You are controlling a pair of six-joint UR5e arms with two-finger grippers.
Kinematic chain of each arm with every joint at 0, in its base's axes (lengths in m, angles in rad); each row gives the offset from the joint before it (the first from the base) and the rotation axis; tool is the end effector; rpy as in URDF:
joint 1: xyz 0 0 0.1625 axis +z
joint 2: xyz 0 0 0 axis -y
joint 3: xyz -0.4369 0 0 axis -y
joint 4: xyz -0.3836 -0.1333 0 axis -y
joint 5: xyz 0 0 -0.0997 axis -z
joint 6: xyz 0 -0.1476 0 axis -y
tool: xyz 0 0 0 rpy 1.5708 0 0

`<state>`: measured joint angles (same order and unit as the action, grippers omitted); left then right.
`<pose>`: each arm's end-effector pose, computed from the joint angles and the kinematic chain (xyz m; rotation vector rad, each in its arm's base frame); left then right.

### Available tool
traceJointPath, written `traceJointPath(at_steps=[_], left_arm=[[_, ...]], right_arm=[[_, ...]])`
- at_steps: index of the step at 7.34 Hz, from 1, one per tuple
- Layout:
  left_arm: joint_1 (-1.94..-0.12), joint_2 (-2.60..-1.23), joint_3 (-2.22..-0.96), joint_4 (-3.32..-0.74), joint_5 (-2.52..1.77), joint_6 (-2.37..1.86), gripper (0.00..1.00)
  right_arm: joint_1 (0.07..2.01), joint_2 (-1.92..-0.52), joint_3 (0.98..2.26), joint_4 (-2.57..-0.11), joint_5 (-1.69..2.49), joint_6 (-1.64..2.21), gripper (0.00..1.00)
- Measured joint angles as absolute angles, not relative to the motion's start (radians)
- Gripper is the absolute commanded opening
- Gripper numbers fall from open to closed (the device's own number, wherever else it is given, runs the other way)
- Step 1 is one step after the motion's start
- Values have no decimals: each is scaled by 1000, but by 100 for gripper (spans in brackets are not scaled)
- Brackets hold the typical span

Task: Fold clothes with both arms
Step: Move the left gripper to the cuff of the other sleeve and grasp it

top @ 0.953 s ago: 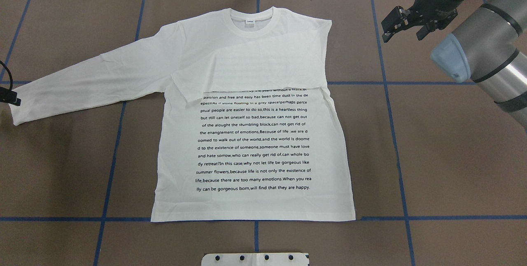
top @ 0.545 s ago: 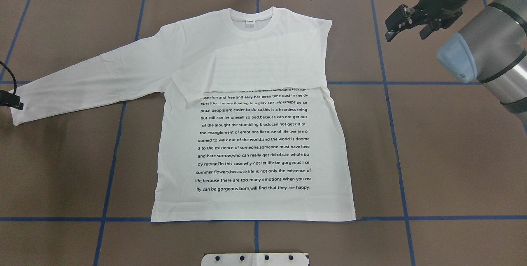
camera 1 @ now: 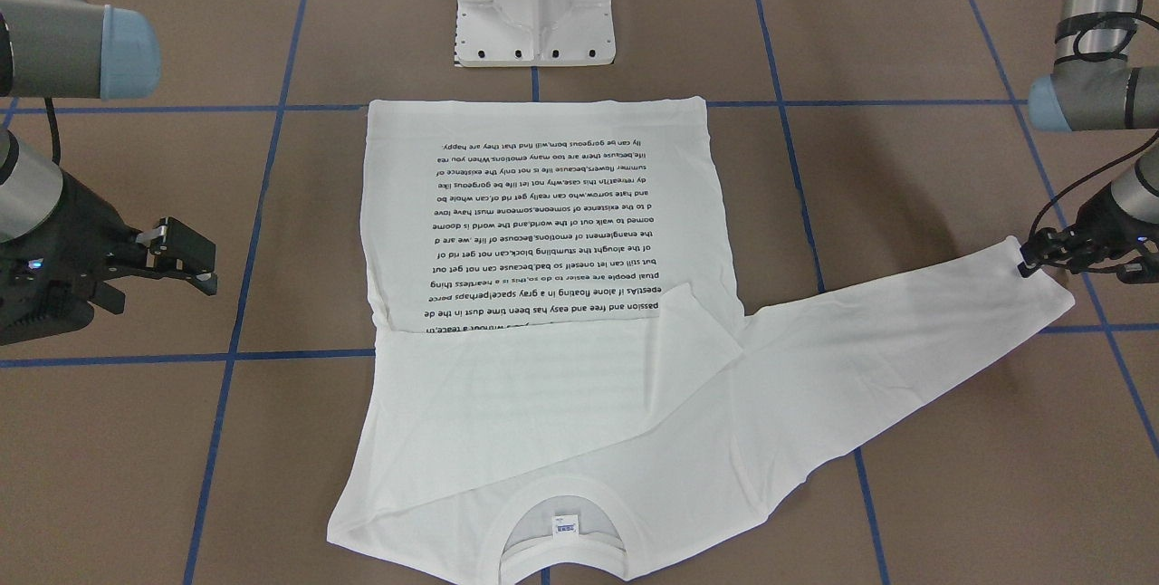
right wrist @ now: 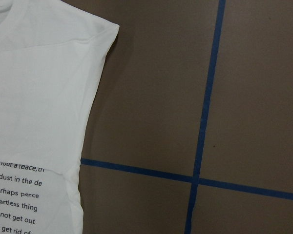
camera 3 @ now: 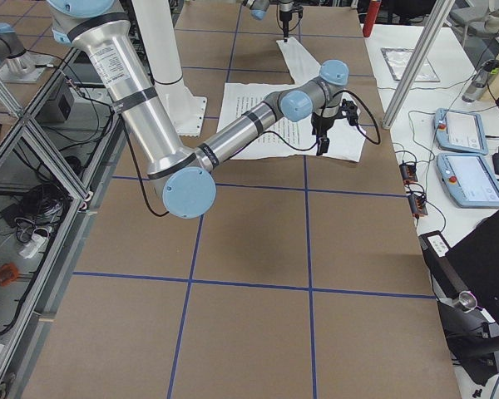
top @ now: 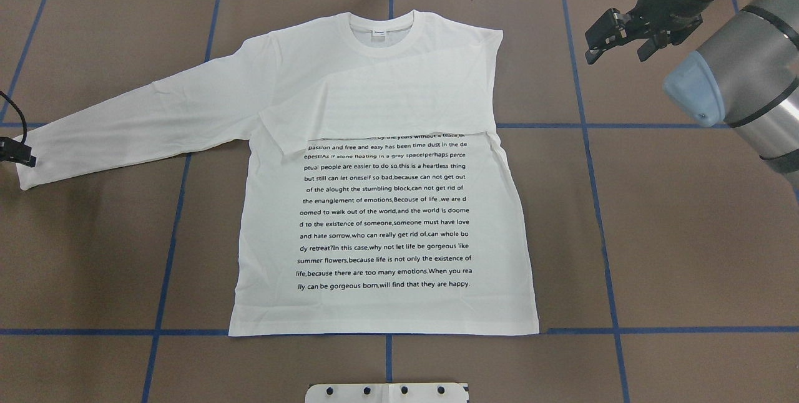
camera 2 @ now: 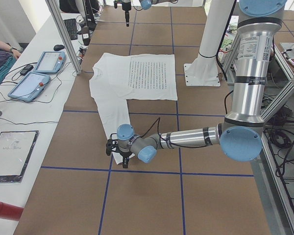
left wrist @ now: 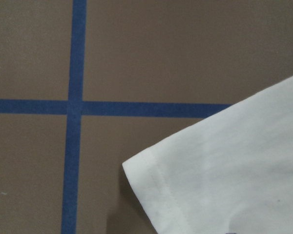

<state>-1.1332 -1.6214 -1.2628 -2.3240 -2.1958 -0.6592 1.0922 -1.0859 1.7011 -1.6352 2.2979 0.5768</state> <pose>0.1853 -0.5069 0.7543 0.0900 0.7715 -0.0554 -0.2725 -0.6017 0.3694 0.0977 -0.8757 -0.1084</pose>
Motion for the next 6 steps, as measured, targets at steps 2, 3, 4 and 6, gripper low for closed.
traceJointPath(at_steps=[2, 3, 4, 6], left_arm=[[-1129, -1621, -1264, -2324, -2195, -660, 79], [-1126, -1622, -1264, -2324, -2195, -661, 67], [-1122, -1624, -1264, -2323, -2195, -663, 50], [-1120, -1626, -1266, -2323, -2195, -665, 28]], right_arm=[[1091, -1086, 1701, -1635, 2298, 577, 100], [1091, -1086, 1701, -1635, 2298, 577, 100], [1092, -1086, 1701, -1635, 2298, 577, 100], [1092, -1086, 1702, -1635, 2298, 577, 100]])
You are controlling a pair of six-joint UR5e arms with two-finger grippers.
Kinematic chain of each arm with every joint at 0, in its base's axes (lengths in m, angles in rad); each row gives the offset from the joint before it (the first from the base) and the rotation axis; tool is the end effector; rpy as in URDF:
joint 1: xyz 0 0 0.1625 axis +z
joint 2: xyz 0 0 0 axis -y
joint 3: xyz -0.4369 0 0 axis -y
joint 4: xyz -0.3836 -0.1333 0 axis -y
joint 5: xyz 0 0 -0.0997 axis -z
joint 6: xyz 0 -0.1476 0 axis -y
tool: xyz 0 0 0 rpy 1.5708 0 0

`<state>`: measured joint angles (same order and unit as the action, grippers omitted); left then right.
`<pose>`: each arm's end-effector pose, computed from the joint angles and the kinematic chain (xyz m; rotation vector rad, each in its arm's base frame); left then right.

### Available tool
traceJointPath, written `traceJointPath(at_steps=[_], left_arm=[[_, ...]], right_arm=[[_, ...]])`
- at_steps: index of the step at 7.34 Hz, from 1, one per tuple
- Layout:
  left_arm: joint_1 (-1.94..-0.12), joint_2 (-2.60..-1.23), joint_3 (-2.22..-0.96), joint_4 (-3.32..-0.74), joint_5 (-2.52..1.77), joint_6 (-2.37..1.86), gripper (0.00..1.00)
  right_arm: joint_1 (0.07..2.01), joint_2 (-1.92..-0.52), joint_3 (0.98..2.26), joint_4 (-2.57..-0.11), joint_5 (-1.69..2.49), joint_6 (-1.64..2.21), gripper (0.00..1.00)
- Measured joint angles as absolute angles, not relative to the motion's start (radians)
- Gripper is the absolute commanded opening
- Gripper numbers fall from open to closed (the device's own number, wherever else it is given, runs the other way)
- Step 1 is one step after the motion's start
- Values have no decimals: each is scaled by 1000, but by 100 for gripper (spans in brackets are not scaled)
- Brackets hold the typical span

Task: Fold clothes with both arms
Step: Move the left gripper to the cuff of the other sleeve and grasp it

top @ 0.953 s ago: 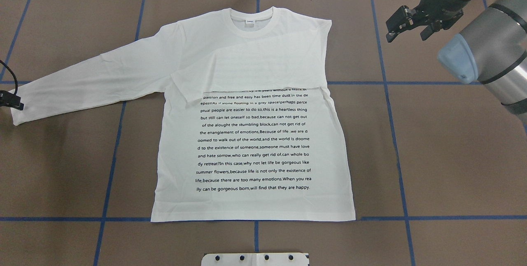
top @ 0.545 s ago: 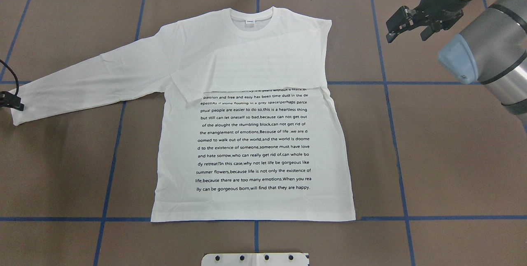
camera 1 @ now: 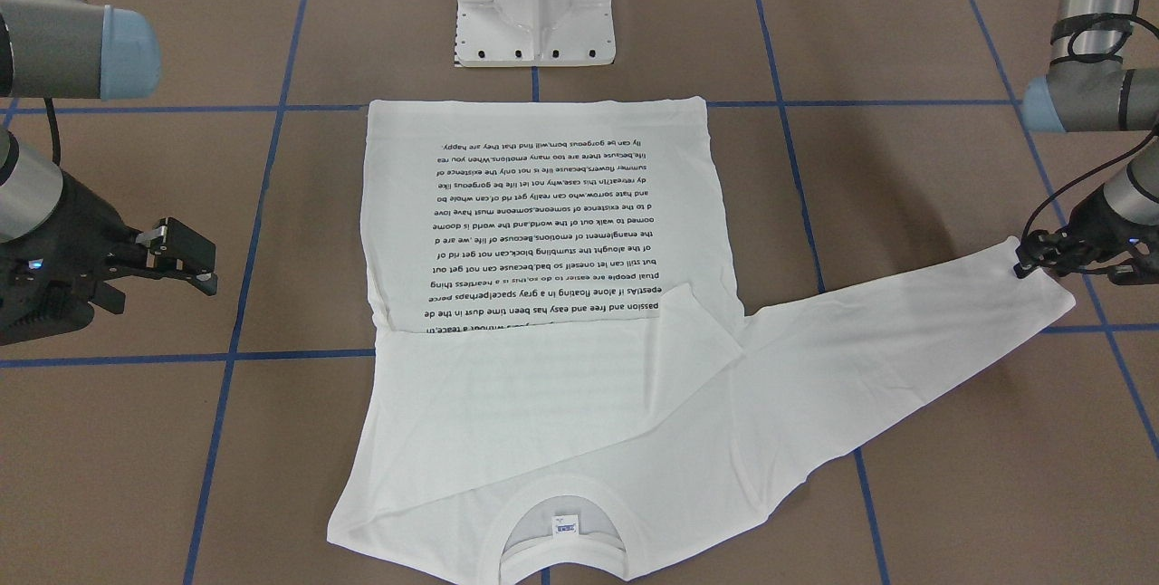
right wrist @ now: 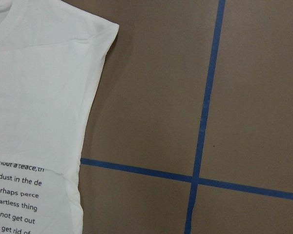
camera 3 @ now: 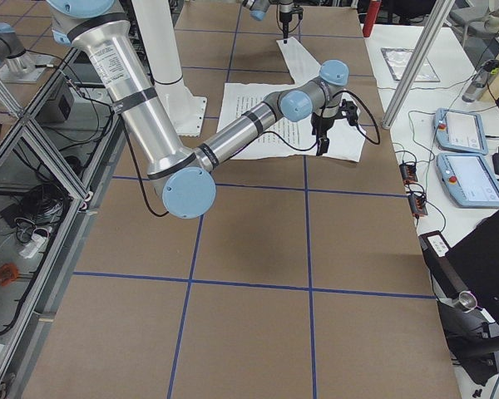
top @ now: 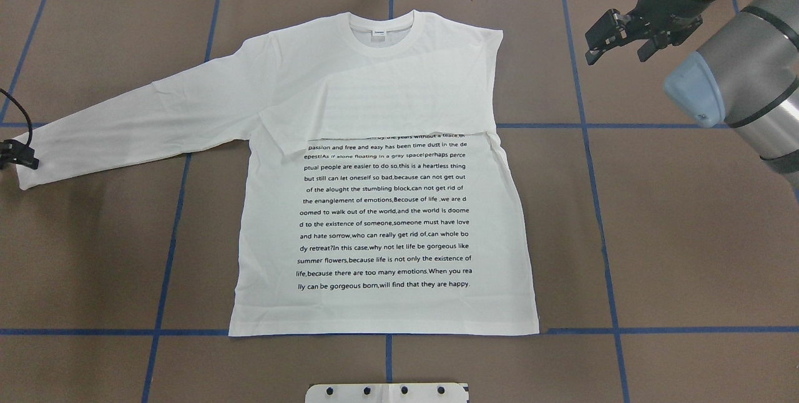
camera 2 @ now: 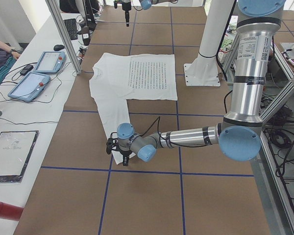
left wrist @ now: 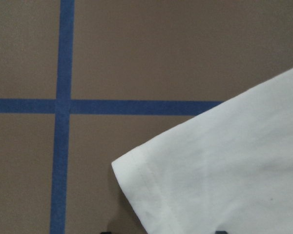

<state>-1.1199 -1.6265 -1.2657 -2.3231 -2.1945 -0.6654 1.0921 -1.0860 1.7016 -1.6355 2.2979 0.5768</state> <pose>0.1934 -0.5076 0.7503 0.0892 0.7745 -0.0467 -0.2725 -0.6015 0.3693 0.0978 -0.8758 -0.1085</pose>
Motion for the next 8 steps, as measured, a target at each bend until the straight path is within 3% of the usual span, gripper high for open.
traceJointPath(at_steps=[3, 8], left_arm=[[-1118, -1628, -1278, -2318, -2194, -660, 0], [-1116, -1622, -1432, -2261, -2197, -662, 0]], right_arm=[[1094, -1088, 1707, -1639, 2298, 577, 100], [1110, -1126, 1722, -1638, 2300, 576, 100]])
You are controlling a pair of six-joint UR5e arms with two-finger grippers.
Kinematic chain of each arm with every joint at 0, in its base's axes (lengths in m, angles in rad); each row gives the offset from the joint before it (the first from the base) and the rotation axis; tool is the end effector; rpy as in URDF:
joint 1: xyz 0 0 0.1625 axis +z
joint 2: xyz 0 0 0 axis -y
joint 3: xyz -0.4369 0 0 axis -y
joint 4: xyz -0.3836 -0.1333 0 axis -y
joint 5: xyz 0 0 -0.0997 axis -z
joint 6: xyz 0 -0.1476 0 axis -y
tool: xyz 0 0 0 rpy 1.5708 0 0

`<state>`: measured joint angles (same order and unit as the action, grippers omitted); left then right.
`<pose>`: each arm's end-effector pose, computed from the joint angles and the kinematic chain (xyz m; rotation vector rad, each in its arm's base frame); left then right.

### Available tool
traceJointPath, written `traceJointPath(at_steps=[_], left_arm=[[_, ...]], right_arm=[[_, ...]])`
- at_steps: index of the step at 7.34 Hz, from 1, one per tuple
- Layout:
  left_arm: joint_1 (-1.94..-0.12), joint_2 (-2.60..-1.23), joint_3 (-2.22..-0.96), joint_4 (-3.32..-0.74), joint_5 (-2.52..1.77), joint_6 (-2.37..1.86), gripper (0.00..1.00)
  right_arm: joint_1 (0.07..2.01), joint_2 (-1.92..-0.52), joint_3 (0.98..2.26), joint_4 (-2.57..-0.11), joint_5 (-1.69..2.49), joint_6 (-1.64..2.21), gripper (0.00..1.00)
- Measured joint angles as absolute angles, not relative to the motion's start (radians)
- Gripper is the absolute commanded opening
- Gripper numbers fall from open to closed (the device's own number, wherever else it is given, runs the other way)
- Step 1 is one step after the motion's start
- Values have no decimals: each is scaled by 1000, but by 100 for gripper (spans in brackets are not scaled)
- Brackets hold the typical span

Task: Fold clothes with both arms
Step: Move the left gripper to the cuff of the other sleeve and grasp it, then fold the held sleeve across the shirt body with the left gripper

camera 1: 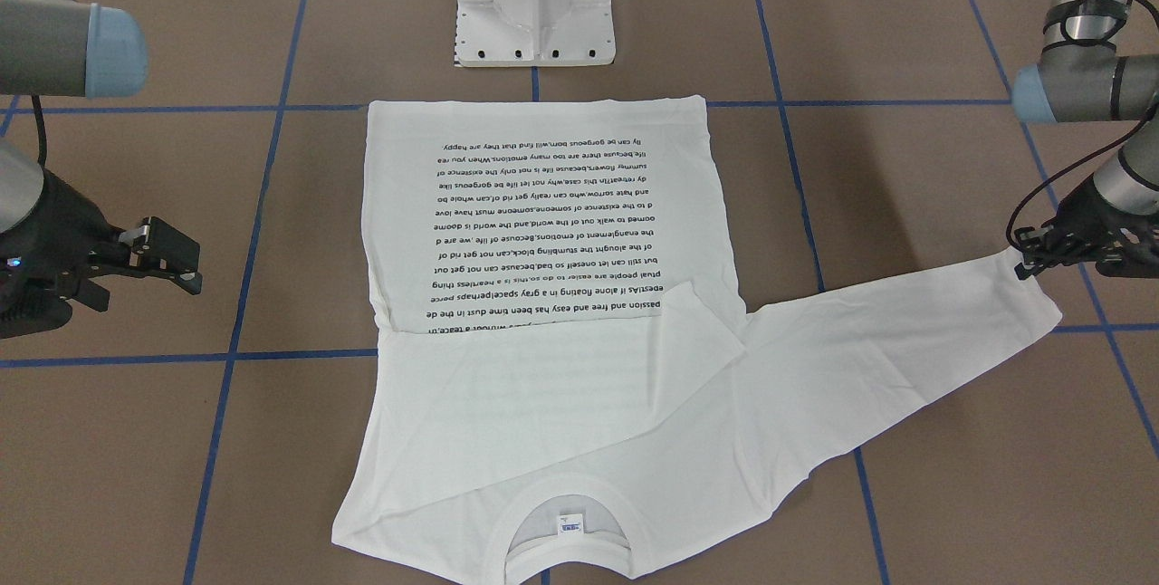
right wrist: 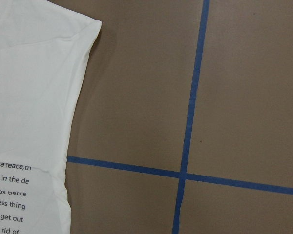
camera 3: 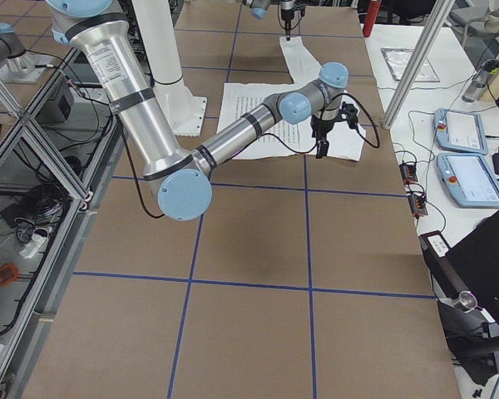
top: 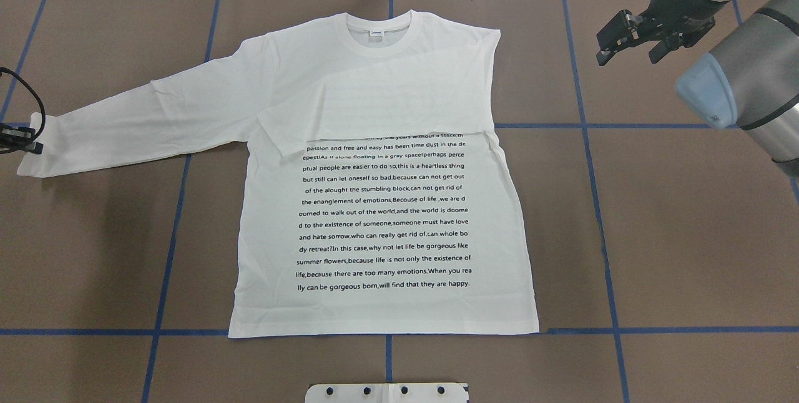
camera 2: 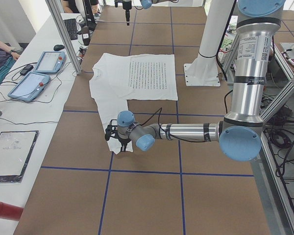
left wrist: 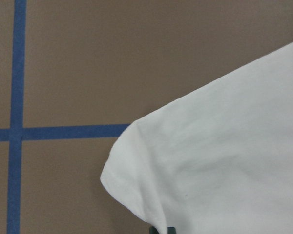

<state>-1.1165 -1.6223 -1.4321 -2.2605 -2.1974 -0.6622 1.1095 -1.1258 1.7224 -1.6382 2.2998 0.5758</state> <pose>0.2013 -0.5188 0.6742 0.1721 0.8223 -0.0068 -0.2567 -0.5950 0.3860 0.0861 -0.8673 -0.0857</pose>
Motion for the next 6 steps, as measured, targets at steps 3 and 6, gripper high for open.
traceJointPath(at_steps=[3, 6], left_arm=[[-1121, -1718, -1663, -1941, -2200, -665, 0], [-1112, -2044, -1744, -1544, -2238, -769, 0]], right_arm=[[1132, -1216, 1750, -1639, 2288, 541, 100], [1163, -1318, 1751, -1633, 2284, 418, 100]])
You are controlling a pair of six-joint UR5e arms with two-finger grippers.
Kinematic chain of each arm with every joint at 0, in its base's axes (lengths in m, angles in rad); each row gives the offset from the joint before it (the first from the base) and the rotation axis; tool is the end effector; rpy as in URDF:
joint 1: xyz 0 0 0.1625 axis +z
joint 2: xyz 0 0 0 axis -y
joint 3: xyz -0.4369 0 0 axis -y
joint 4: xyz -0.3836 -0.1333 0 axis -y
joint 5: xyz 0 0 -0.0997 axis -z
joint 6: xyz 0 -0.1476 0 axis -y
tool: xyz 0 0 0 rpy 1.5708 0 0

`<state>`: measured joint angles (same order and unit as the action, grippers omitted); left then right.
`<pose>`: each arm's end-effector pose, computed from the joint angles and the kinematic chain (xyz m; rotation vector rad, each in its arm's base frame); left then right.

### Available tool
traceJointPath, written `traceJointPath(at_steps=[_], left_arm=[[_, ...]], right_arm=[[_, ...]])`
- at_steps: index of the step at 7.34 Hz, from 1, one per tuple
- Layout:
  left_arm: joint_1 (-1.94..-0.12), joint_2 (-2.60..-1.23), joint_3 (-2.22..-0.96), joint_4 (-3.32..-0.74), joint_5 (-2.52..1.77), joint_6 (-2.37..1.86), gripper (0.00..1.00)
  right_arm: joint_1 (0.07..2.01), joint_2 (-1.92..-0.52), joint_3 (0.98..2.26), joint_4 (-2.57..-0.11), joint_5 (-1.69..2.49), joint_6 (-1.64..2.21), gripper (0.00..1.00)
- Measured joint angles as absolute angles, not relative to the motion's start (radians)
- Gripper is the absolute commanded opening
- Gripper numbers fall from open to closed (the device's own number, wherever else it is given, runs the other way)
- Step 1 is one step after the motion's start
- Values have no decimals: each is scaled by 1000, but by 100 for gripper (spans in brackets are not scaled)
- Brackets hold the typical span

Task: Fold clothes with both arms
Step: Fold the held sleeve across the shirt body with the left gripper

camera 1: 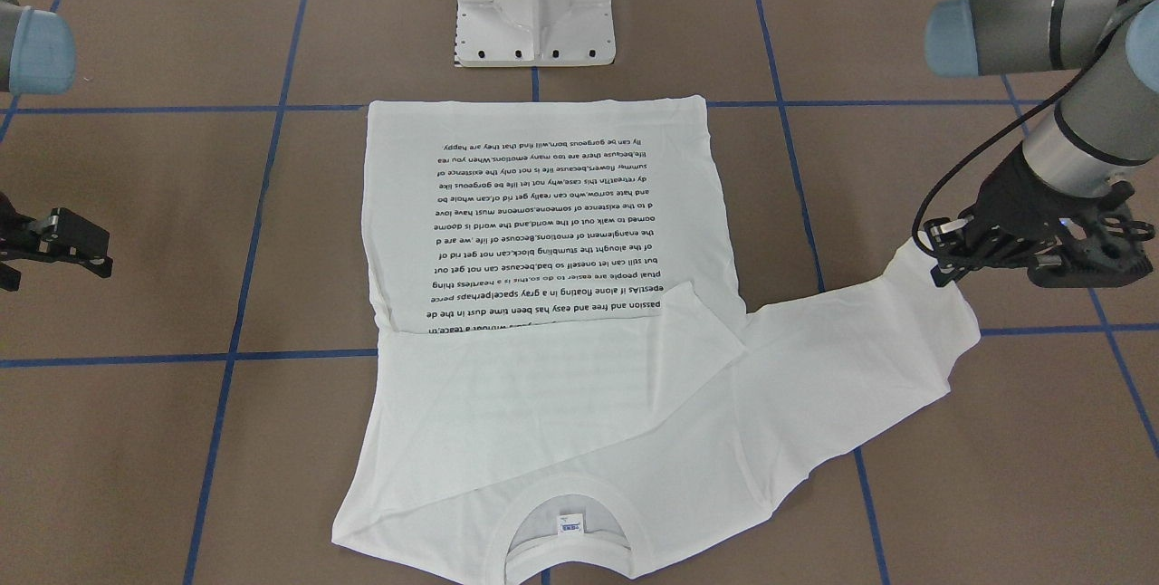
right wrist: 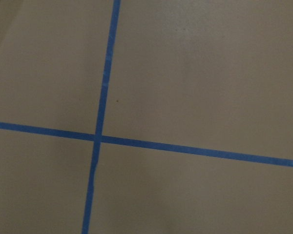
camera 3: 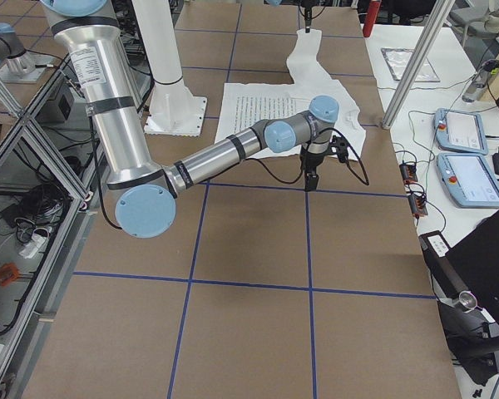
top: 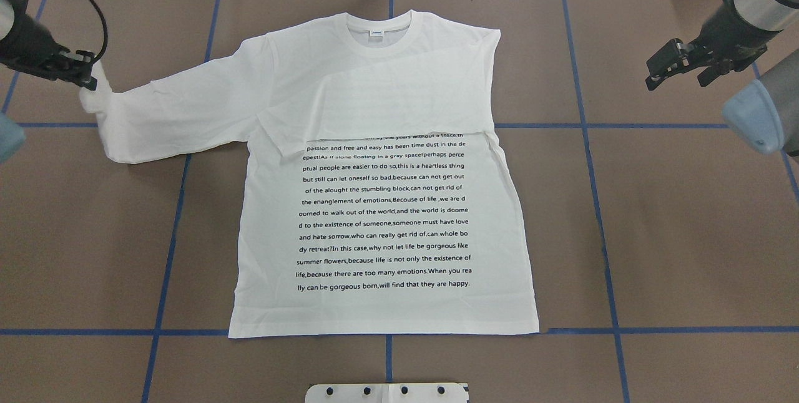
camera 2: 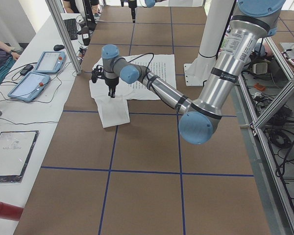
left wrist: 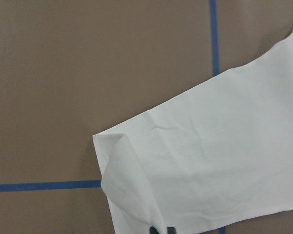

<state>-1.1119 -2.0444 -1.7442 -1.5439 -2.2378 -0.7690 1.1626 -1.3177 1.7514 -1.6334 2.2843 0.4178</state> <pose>0.2520 -0.6048 0.3565 0.1158 0.8697 -0.0832 -0.2009 -0.5569 0.4921 0.0423 -0.7883 -0.1233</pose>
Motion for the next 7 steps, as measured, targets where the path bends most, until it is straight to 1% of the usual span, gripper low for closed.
traceJointPath(at_steps=[2, 4, 5, 7], left_arm=[[-1072, -2235, -1729, -1495, -2313, -971, 0], [-1027, -2423, -1659, -1502, -2349, -1147, 0], [-1013, -2485, -1612, -1537, -2363, -1213, 0], [-985, -2529, -1538, -1631, -2369, -1303, 0]], right_arm=[[1175, -1371, 1751, -1627, 2285, 367, 100], [1178, -1384, 1743, -1627, 2283, 357, 100], [1178, -1385, 1739, -1627, 2282, 357, 100], [1177, -1385, 1733, -1627, 2281, 357, 100]])
